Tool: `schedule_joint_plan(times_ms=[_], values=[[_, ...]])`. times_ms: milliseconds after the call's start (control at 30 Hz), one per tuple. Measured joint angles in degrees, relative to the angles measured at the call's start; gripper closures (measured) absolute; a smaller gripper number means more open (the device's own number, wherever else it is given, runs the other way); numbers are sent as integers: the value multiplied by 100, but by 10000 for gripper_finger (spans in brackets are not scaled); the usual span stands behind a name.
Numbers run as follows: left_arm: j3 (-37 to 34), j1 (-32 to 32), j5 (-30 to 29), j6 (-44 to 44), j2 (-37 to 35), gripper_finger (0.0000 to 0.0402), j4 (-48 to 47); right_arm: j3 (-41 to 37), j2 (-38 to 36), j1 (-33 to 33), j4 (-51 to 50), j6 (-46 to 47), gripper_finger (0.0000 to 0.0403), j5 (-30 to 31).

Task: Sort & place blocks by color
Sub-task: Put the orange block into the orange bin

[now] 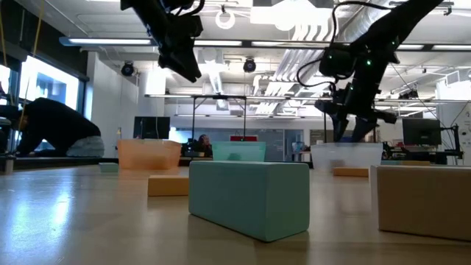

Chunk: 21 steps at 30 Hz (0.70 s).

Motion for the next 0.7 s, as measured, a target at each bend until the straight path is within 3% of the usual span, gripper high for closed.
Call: schedule_joint_plan(times_ms=[233, 400, 567, 700], values=[[0, 152, -149, -459, -1, 201, -181, 981, 0, 208, -1050, -262, 219, 374], [0, 124, 297, -805, 0, 201, -259, 1669, 0, 424, -1788, -326, 218, 659], [0, -253, 900, -1326, 0, 201, -258, 2216, 0, 553, -2361, -376, 218, 705], [0, -733, 953, -1715, 0, 201, -258, 2543, 0, 592, -2539, -605, 218, 707]])
